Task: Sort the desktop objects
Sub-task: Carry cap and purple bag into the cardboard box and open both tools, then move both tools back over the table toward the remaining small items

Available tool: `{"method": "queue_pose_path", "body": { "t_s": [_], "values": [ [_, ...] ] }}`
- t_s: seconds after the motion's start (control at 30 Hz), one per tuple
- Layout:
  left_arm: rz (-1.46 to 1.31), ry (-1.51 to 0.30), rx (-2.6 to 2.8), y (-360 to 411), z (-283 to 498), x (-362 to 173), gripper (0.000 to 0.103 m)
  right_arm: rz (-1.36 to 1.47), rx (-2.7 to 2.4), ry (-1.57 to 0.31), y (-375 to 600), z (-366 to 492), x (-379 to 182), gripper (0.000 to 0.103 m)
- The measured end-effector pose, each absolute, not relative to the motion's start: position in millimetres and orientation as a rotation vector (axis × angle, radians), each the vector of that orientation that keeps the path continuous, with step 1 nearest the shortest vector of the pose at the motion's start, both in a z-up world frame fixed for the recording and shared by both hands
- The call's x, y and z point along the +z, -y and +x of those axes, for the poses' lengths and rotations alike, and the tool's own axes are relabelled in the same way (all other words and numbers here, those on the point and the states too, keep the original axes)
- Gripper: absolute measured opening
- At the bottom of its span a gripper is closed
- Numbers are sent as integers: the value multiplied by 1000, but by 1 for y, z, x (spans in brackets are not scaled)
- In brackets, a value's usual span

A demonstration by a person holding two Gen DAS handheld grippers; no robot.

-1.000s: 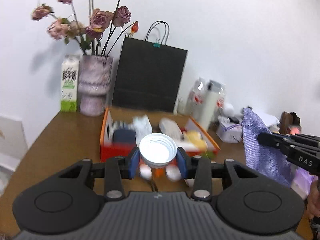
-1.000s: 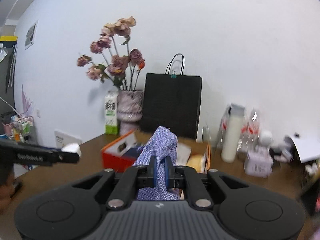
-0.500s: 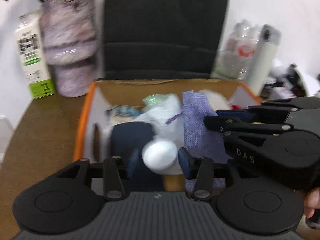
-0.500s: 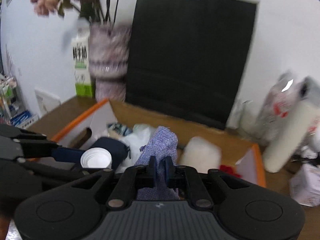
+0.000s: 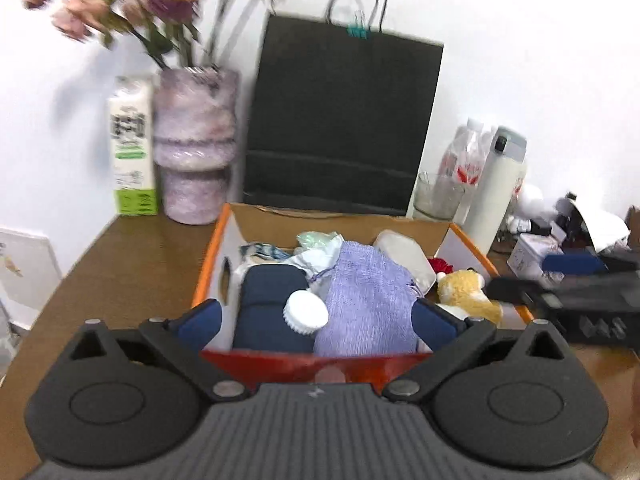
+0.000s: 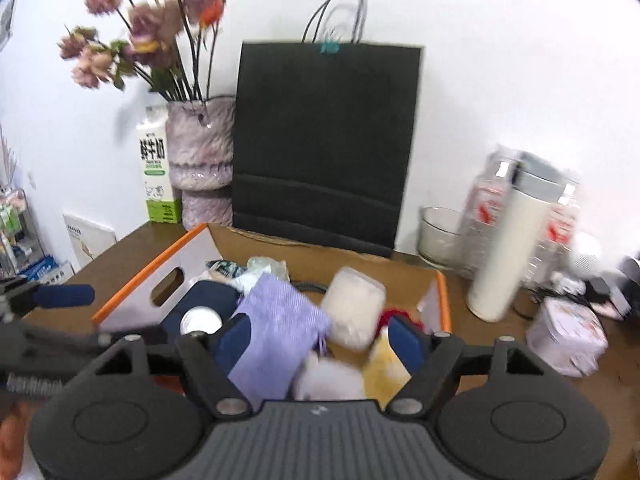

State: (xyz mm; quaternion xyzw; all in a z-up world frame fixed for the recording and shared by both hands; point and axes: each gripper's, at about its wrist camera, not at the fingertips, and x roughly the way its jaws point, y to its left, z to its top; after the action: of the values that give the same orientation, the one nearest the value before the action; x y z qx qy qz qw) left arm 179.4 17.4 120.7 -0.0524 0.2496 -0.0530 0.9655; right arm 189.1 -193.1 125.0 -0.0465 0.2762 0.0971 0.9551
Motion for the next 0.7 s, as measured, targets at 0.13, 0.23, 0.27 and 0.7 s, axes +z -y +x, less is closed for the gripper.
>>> {"method": "queue_pose_path", "body": {
  "t_s": [0.13, 0.23, 0.27, 0.7],
  "values": [
    [-104, -416, -148, -26, 102, 115, 103, -26, 208, -519, 207, 112, 119, 87],
    [-93, -430, -172, -26, 48, 103, 103, 0, 235, -526, 208, 60, 101, 87],
    [-84, -445, -183, -24, 31, 96, 103, 14, 240, -534, 208, 44, 95, 87],
    [48, -492, -205, 25, -86, 26, 103, -26, 211, -607, 198, -80, 15, 86]
  ]
}}
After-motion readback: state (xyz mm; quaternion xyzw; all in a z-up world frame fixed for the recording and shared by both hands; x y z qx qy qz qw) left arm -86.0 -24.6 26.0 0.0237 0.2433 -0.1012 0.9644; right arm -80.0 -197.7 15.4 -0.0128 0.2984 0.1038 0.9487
